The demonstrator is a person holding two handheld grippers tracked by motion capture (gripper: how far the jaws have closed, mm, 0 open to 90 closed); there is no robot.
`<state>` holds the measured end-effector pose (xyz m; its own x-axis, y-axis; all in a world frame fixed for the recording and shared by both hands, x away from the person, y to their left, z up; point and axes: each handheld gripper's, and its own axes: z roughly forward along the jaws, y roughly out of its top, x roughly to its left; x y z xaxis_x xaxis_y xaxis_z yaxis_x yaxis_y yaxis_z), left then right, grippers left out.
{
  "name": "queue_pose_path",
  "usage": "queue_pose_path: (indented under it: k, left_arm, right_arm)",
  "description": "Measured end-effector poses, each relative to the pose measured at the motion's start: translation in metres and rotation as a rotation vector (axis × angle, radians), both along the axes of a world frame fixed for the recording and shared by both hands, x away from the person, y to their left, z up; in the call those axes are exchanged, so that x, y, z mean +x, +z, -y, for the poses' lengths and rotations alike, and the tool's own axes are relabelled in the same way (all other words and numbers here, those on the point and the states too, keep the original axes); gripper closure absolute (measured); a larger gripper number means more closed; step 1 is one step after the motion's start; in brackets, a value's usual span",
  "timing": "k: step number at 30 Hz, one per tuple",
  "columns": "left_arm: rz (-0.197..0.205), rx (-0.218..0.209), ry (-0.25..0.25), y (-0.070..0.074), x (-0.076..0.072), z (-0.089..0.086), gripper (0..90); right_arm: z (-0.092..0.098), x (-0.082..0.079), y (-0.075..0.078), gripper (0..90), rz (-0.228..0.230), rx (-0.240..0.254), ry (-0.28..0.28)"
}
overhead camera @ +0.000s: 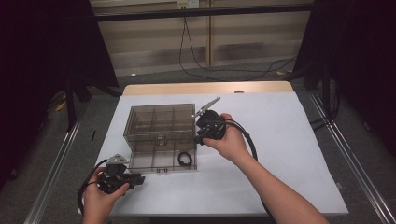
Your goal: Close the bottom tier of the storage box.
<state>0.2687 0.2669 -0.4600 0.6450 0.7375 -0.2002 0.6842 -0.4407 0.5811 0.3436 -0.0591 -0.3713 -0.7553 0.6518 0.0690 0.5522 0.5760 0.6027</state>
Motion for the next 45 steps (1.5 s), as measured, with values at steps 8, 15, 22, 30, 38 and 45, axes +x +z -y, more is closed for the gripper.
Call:
queue_pose_path:
  k: [8,15,22,30,38,45]
  left_arm:
    - [0.029,0.021,0.013,-0.002,0.004,0.015,86.1]
    - [0.017,0.023,0.048,-0.006,0.009,0.018,89.1]
    - [0.022,0.018,0.042,-0.007,0.013,0.025,90.0]
    - [0.02,0.006,0.031,-0.008,0.018,0.033,90.0]
    - [0.037,0.009,0.029,-0.008,0.022,0.037,90.0]
    - [0.044,0.008,0.025,-0.009,0.024,0.039,90.0]
  right_arm:
    - [0.001,0.006,0.011,69.8,0.019,0.014,-0.01]
    - [0.001,0.014,0.017,76.2,0.035,0.033,-0.038]
    - [-0.001,0.022,0.021,77.8,0.045,0.03,-0.062]
    - [-0.007,0.029,0.021,80.0,0.038,0.026,-0.072]
    - [-0.012,0.034,0.017,81.7,0.036,0.017,-0.081]
    - [-0.017,0.037,0.012,82.0,0.034,0.009,-0.074]
